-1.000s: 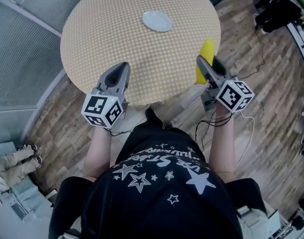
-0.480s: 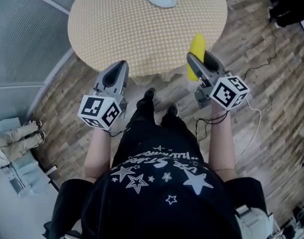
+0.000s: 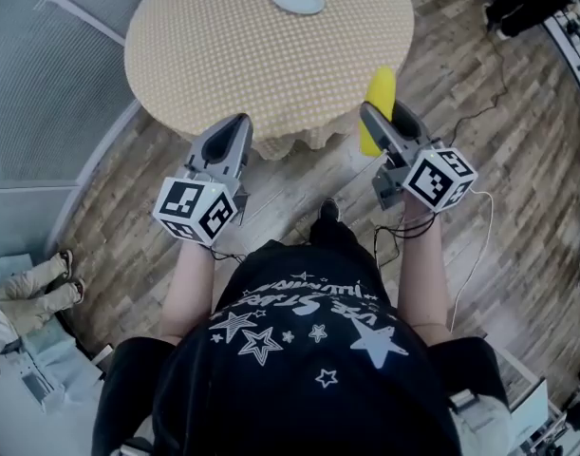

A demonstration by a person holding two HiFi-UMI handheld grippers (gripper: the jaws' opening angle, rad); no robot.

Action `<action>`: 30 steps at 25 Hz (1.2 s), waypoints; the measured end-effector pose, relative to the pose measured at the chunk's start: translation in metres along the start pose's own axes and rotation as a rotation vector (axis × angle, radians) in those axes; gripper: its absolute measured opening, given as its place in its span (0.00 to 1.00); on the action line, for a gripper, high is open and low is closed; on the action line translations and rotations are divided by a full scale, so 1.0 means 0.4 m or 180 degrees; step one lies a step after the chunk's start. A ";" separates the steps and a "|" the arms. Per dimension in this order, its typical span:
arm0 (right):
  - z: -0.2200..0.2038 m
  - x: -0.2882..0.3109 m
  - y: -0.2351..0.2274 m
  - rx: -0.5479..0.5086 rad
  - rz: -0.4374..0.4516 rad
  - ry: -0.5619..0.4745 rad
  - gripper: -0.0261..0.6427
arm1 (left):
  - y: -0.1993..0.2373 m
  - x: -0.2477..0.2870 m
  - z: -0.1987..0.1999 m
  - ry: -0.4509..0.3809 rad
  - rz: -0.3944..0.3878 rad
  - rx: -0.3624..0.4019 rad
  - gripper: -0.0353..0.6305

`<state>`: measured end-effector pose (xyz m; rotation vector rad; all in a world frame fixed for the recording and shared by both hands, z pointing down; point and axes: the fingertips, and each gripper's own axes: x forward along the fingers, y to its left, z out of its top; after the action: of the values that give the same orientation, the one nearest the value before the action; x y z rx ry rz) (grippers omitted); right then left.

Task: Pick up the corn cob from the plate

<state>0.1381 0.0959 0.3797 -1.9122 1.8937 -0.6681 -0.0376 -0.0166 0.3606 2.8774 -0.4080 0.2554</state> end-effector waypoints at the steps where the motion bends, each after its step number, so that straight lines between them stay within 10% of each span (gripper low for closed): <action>1: -0.006 -0.001 0.029 -0.0057 -0.0031 -0.0013 0.42 | 0.004 -0.023 -0.004 0.0000 -0.0053 -0.0018 0.07; 30: -0.366 -0.082 0.579 -0.0315 -0.0124 0.0072 0.42 | 0.041 -0.576 -0.088 -0.0218 -0.0574 0.0062 0.07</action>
<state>-0.1350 0.1315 0.3663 -2.0149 1.9417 -0.6207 -0.2655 0.0349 0.3511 2.9244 -0.1562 0.1309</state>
